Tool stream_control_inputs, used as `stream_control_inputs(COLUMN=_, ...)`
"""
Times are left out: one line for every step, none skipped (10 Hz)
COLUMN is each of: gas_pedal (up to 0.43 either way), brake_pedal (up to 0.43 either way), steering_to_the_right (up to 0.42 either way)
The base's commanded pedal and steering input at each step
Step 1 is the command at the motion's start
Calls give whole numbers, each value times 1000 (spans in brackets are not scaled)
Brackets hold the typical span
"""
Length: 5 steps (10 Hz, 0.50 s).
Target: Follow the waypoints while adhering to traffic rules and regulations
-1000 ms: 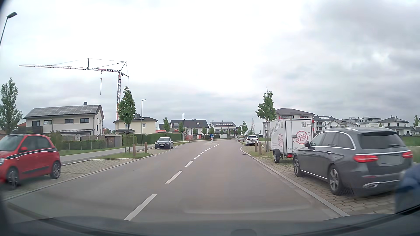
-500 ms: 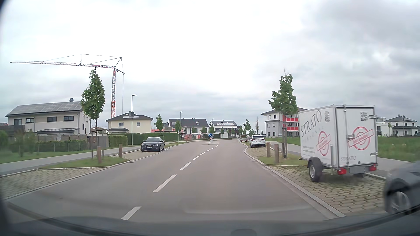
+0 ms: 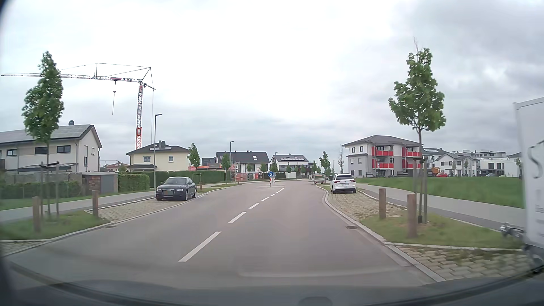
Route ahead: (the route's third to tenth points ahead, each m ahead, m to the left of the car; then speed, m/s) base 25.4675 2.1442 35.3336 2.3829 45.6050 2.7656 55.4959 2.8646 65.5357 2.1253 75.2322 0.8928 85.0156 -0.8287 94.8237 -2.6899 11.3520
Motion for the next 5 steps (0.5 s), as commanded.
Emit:
stream_control_inputs(gas_pedal=138, brake_pedal=0, steering_to_the_right=6)
stream_control_inputs(gas_pedal=130, brake_pedal=0, steering_to_the_right=12)
stream_control_inputs(gas_pedal=118, brake_pedal=0, steering_to_the_right=13)
stream_control_inputs(gas_pedal=118, brake_pedal=0, steering_to_the_right=14)
stream_control_inputs(gas_pedal=118, brake_pedal=0, steering_to_the_right=13)
